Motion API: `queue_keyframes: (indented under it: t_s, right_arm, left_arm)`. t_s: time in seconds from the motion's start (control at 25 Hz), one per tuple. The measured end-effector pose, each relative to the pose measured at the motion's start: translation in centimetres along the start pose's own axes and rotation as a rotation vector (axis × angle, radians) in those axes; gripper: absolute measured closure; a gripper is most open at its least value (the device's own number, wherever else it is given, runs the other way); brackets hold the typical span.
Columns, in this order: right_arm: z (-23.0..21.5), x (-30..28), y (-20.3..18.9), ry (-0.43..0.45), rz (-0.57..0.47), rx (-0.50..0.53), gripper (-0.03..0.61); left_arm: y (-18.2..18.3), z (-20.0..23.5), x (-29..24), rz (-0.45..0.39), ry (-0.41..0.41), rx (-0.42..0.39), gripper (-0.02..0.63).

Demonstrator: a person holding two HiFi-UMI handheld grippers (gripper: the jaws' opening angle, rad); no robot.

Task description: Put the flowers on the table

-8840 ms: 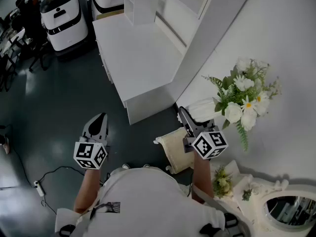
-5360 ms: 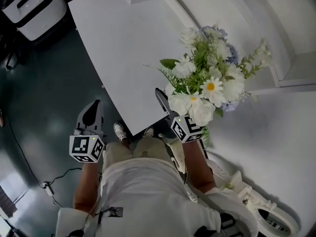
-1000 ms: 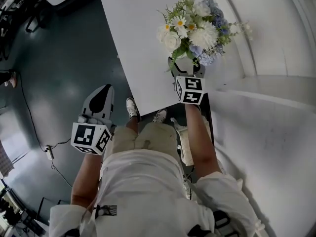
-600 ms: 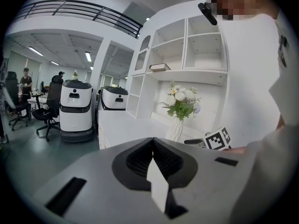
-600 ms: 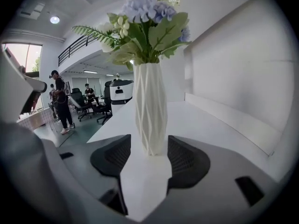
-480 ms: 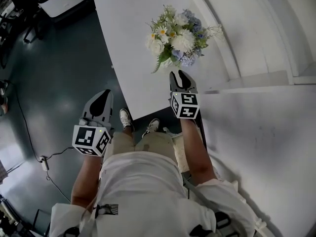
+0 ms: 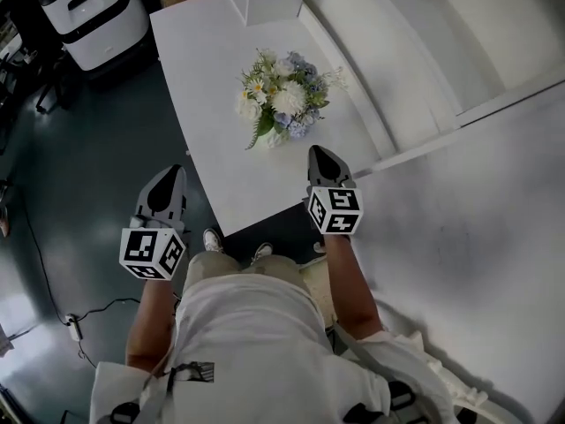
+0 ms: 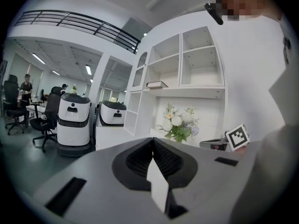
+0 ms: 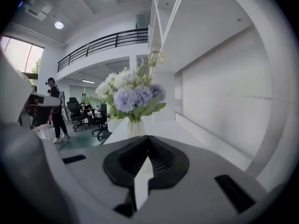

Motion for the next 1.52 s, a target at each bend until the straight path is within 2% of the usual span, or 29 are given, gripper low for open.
queue_keyframes:
  t_s: [0.32, 0.56, 0.8, 1.08, 1.52]
  right_arm:
    - [0.2, 6.1, 9.9, 0.003, -0.226, 0.046, 0.569]
    - [0.8, 9.9, 14.1, -0.006, -0.339, 0.051, 0.569]
    - [0.9, 12.7, 16.4, -0.046, -0.394, 0.056, 0.569]
    - [1.2, 13.8, 16.6, -0.082, -0.394, 0.091, 0.569]
    - [2.6, 11.5, 16.8, -0.091, -0.391, 0.051, 0.569]
  left_arm:
    - [5.2, 1.6, 1.2, -0.100, 0.032, -0.018, 0.600]
    - [9.0, 3.0, 2.8, -0.189, 0.071, -0.030, 0.600]
    - [10.8, 5.2, 5.3, -0.218, 0.130, -0.034, 0.600]
    - [9.9, 7.4, 5.9, -0.208, 0.165, -0.037, 0.598]
    - [11.4, 9.1, 4.0, -0.216, 0.128, -0.059, 0.600]
Point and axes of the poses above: the fingertips, and each gripper's own axes: x backward along the fingers, z to its left, y out of its top, the point moved 1 cm from there along x, backward along the fingers, and after that the axes turned 2 degrees about -x, right-handed, at the moved point
